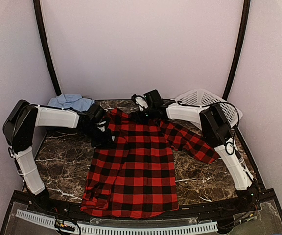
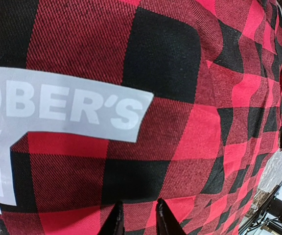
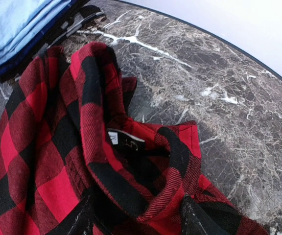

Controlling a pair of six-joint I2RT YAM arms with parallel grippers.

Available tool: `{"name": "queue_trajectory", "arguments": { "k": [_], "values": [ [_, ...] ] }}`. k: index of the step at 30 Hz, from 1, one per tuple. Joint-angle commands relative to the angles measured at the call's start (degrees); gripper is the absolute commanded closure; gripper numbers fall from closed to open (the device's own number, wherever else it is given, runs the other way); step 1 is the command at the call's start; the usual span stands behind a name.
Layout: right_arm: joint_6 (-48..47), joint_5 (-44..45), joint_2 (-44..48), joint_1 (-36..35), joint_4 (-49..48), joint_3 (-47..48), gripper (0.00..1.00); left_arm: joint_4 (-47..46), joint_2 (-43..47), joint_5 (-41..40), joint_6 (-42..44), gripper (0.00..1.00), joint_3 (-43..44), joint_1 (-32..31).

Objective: Fold and stack the long sleeve shirts
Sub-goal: Fold the flattened shirt at the center of the board.

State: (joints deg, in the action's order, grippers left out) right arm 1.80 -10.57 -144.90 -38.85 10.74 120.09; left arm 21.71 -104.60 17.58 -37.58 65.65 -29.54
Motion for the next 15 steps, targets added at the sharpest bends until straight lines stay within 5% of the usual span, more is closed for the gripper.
{"name": "queue_trajectory", "arguments": {
  "k": [1, 8, 15],
  "values": [
    [-0.3, 0.9, -2.7, -0.4, -0.6, 5.2, 0.49, 0.7, -0.5, 0.3, 0.2, 0.78, 1.2, -0.3],
    [-0.4, 3.7, -5.2, -0.3, 0.3, 10.4, 0.97, 1.3, -0.8, -0.1, 0.1, 0.78, 0.8, -0.3],
    [-1.2, 8.4, -4.5, 0.2, -0.7, 12.6, 1.0, 1.2, -1.3, -0.3, -0.1, 0.78, -0.4, -0.3]
  ]
}}
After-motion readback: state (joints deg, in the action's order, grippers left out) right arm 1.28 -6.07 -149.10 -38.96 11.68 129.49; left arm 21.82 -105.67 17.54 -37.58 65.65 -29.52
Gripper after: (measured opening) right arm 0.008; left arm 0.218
